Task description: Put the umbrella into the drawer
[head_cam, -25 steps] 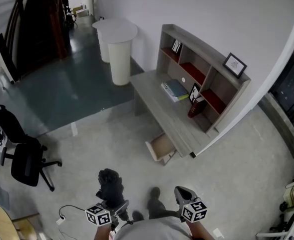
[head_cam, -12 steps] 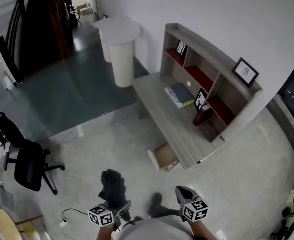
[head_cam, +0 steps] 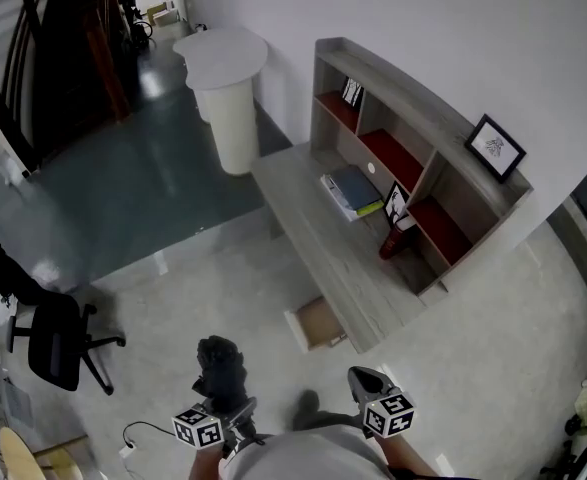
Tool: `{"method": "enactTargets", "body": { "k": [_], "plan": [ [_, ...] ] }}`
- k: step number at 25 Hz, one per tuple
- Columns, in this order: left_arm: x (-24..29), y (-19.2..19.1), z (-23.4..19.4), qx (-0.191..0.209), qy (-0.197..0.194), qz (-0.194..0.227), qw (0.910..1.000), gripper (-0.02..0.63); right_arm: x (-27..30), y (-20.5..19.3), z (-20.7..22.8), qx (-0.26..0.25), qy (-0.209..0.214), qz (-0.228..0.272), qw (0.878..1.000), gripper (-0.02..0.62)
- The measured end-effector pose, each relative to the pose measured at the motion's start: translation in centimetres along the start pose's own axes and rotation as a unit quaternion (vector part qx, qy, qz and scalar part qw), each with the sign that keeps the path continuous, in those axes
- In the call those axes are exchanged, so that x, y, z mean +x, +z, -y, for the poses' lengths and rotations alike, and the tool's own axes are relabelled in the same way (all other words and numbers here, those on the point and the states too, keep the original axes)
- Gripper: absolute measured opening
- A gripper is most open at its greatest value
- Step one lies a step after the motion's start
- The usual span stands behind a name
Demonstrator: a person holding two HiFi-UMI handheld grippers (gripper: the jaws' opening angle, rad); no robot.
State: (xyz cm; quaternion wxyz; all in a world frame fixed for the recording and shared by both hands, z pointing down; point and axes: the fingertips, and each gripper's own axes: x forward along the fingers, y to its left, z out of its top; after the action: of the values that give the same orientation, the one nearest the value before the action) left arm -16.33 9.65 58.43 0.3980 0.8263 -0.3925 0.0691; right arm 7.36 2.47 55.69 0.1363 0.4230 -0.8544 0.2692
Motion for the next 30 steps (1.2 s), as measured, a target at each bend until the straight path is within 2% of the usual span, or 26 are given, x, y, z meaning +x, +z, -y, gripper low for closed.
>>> {"method": "enactTargets", "body": {
  "k": [6,16,24,30],
  "plan": [
    [4.5,1.3,0.0,-0.006,0.004,-0.014,0.9999,0.225,1.3,0.9,3.6,-0.001,0.011,-0.014,1.000,0.005],
    [9.9,2.4,0.6,0.004,-0.022,-0.053,0.9984,0.225,2.4,0.6,6.6,0.026,0.000,-0.018,1.000,0.005],
    [12.7,3.6,-0.6,0.012,-0.055,-0.095,0.9939,0.225,3.3,0.6,8.1,0.042,-0.034,-0.018,0.998,0.005],
    [15.2,4.5,-2.6,0.033,-0.083,-0.142,0.9859,0.225,4.8,1.0,8.2,0.069,-0.063,-0.010,0.996,0.005]
  ]
}}
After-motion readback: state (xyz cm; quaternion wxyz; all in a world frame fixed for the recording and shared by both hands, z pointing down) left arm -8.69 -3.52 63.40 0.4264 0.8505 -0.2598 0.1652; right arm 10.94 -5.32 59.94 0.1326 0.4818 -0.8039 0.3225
